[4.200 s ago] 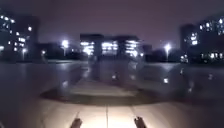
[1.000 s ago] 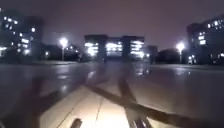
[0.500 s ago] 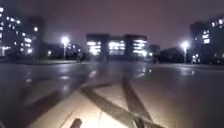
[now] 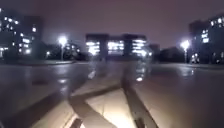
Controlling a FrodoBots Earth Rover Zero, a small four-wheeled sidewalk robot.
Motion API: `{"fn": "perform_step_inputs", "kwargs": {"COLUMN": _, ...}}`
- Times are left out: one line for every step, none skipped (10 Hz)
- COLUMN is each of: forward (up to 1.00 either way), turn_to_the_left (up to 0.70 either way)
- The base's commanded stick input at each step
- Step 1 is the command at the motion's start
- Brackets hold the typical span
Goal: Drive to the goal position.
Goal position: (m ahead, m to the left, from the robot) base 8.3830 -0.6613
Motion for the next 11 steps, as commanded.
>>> {"fn": "perform_step_inputs", "kwargs": {"forward": 1.00, "turn_to_the_left": -0.33}}
{"fn": "perform_step_inputs", "kwargs": {"forward": 1.00, "turn_to_the_left": -0.19}}
{"fn": "perform_step_inputs", "kwargs": {"forward": 1.00, "turn_to_the_left": -0.02}}
{"fn": "perform_step_inputs", "kwargs": {"forward": 1.00, "turn_to_the_left": 0.00}}
{"fn": "perform_step_inputs", "kwargs": {"forward": 1.00, "turn_to_the_left": -0.21}}
{"fn": "perform_step_inputs", "kwargs": {"forward": 1.00, "turn_to_the_left": -0.39}}
{"fn": "perform_step_inputs", "kwargs": {"forward": 1.00, "turn_to_the_left": -0.06}}
{"fn": "perform_step_inputs", "kwargs": {"forward": 1.00, "turn_to_the_left": -0.29}}
{"fn": "perform_step_inputs", "kwargs": {"forward": 1.00, "turn_to_the_left": -0.40}}
{"fn": "perform_step_inputs", "kwargs": {"forward": 1.00, "turn_to_the_left": -0.40}}
{"fn": "perform_step_inputs", "kwargs": {"forward": 1.00, "turn_to_the_left": 0.00}}
